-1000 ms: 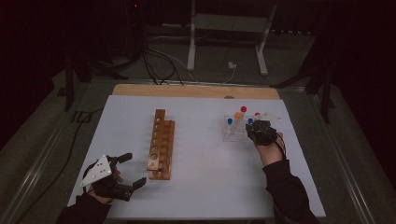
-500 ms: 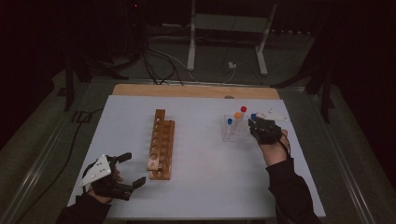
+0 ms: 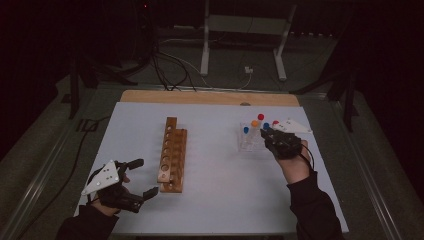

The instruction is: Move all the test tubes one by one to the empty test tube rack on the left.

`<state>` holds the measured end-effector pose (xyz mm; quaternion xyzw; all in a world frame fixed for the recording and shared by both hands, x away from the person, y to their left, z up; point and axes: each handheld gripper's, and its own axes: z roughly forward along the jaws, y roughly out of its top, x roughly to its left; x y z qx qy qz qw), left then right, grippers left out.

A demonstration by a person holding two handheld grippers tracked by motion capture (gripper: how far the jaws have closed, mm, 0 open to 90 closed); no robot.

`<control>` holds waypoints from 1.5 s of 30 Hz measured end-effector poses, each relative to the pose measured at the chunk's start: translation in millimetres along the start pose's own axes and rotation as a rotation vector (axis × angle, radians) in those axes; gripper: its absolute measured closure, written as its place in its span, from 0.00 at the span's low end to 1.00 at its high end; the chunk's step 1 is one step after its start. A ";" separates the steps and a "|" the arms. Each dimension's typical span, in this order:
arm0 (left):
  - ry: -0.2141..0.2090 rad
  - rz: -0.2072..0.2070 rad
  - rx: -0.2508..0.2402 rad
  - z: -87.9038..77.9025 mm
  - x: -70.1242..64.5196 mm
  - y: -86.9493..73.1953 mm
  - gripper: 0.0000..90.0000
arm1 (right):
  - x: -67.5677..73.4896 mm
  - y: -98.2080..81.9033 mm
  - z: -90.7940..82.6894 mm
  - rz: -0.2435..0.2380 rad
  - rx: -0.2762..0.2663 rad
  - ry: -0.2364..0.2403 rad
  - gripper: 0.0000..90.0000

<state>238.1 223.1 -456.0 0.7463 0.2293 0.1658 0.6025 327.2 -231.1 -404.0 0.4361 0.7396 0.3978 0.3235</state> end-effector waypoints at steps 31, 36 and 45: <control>-0.188 0.004 0.074 105.2 -19.7 71.4 0.02 | 88.7 -16.1 -14.9 -0.147 0.062 0.365 0.86; -0.202 0.023 0.090 120.1 -25.8 76.7 0.05 | 94.6 -16.3 -15.7 -0.153 0.068 0.388 0.86; -0.232 0.047 0.100 139.4 -35.6 79.6 0.19 | 102.4 -15.2 -18.3 -0.166 0.064 0.423 0.86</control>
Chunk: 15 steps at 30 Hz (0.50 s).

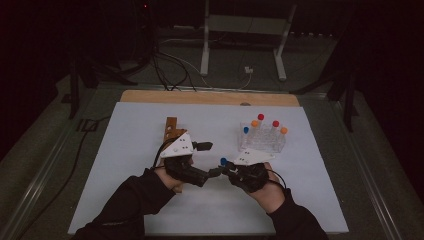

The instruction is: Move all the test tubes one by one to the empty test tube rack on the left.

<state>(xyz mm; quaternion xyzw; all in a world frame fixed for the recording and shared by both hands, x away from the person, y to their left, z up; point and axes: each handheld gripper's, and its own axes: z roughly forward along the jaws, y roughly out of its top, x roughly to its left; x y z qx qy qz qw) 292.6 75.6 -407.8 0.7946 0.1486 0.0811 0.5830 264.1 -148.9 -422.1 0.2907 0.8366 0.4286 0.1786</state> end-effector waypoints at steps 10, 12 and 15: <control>-0.012 0.034 0.022 10.1 -1.0 -0.7 0.50 | 2.8 1.1 -0.5 -0.004 -0.002 0.011 0.86; -0.008 0.039 0.034 10.9 -0.7 -1.1 0.56 | 2.9 1.3 -0.9 -0.005 -0.003 0.011 0.86; -0.005 0.037 0.032 11.9 0.5 -1.9 0.60 | 2.8 1.5 -1.2 -0.002 -0.004 0.012 0.86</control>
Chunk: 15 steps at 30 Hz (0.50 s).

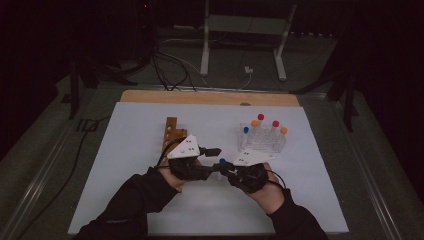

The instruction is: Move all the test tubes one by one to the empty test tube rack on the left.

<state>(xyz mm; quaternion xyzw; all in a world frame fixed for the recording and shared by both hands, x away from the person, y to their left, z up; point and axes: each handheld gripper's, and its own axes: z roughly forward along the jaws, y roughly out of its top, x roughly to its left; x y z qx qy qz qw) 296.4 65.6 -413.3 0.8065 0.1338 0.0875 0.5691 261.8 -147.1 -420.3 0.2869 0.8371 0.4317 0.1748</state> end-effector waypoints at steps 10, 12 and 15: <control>-0.012 0.022 0.027 6.7 -0.5 -0.4 0.81 | -1.2 0.3 -1.3 0.002 -0.004 -0.001 0.86; -0.014 0.026 0.025 7.1 -0.8 -0.8 0.84 | -1.7 0.1 -1.5 0.006 -0.003 0.000 0.86; -0.013 0.032 0.026 7.3 -0.6 -1.1 0.85 | -2.0 0.0 -1.1 0.008 0.000 0.001 0.86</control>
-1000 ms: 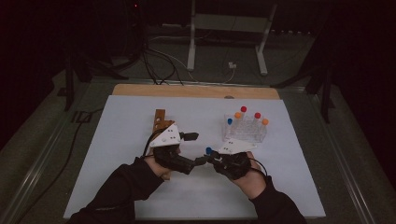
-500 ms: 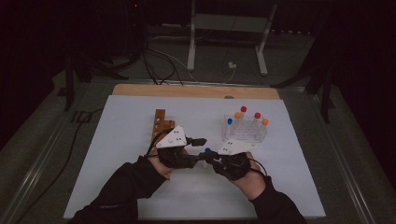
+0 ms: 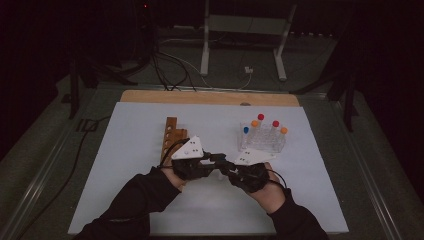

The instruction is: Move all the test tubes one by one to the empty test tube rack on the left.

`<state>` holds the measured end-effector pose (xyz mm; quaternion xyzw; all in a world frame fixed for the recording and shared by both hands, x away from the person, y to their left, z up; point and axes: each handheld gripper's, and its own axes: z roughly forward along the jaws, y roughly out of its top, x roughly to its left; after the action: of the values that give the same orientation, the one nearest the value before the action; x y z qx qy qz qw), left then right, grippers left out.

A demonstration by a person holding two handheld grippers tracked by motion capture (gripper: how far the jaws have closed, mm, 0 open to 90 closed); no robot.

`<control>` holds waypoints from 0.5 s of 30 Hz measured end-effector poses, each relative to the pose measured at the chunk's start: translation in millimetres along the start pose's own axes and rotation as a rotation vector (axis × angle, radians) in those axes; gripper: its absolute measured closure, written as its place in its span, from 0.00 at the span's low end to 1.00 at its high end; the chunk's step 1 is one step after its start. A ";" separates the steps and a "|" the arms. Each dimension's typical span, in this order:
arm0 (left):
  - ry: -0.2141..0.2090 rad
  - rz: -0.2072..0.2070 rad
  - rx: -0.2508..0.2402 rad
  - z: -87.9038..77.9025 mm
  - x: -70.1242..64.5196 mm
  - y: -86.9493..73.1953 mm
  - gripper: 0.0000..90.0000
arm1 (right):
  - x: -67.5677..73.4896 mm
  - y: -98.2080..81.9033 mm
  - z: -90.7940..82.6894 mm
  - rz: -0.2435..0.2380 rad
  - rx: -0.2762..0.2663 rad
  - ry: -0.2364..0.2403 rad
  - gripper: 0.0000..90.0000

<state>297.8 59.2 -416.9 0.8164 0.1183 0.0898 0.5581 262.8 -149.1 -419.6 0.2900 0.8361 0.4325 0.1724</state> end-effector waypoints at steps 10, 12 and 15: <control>0.018 0.022 0.001 -2.3 1.7 2.0 0.86 | -2.5 0.1 -0.9 0.013 0.018 0.033 0.67; 0.021 0.015 -0.004 -5.1 4.1 3.0 0.87 | -3.1 -0.4 -1.5 0.018 0.010 0.026 0.64; 0.040 0.014 -0.002 -10.3 7.9 4.6 0.87 | -6.2 -1.3 -2.8 0.029 -0.002 0.006 0.52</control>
<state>302.9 69.1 -408.8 0.8148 0.1237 0.1101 0.5556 265.6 -155.4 -418.9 0.3008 0.8318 0.4369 0.1639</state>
